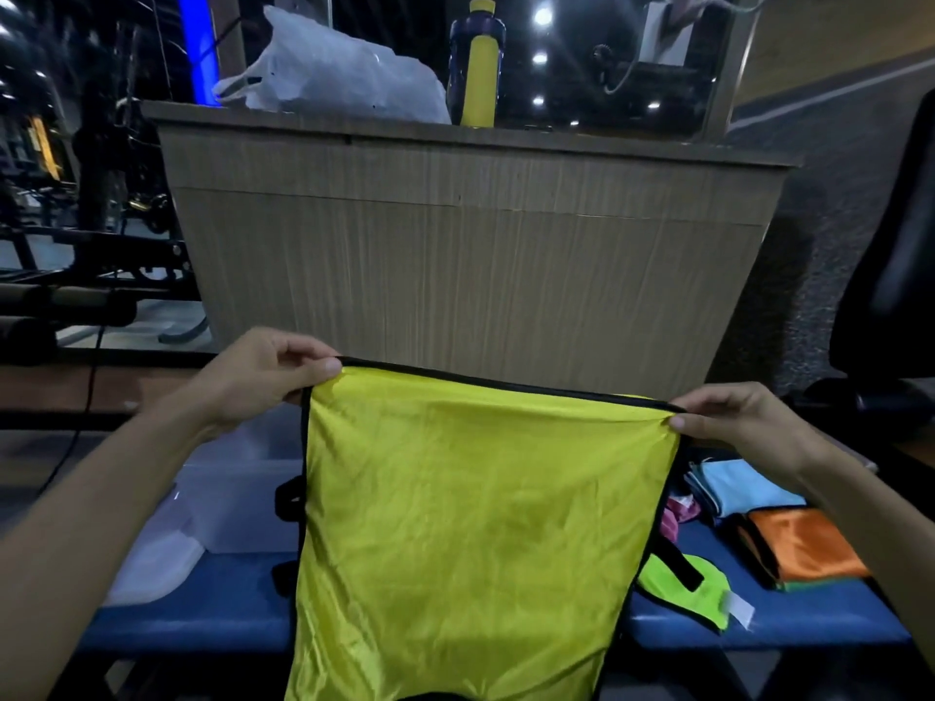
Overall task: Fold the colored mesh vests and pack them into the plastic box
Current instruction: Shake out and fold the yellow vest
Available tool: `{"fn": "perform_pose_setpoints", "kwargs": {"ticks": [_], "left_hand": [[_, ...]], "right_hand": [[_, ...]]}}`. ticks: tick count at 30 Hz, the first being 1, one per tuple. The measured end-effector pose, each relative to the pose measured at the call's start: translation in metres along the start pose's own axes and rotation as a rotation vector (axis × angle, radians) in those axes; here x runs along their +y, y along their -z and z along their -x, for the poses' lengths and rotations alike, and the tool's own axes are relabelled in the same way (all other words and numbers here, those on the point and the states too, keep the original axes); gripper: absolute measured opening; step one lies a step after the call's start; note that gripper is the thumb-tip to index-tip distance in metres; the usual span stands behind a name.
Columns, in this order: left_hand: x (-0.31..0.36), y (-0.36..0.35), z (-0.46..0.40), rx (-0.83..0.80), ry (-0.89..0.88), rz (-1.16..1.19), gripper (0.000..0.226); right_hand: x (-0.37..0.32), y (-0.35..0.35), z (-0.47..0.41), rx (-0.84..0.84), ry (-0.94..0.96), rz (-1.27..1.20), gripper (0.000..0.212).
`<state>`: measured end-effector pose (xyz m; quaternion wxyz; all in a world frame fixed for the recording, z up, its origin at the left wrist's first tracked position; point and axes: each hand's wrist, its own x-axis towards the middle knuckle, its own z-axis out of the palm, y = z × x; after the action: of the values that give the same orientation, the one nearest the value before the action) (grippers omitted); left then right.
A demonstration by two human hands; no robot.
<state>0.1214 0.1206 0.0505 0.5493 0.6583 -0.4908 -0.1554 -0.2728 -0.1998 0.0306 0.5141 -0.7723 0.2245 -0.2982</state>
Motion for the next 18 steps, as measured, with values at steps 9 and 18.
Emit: {"fn": "perform_pose_setpoints", "kwargs": {"ticks": [9,18], "left_hand": [[0.011,-0.007,0.013,-0.164,0.196,0.379,0.067],[0.020,-0.022,0.023,-0.095,0.149,0.418,0.060]], "right_hand": [[-0.011,-0.005,0.005,0.039,-0.097,-0.457,0.054],[-0.026,-0.018,0.003,0.221,-0.120,-0.538,0.013]]}}
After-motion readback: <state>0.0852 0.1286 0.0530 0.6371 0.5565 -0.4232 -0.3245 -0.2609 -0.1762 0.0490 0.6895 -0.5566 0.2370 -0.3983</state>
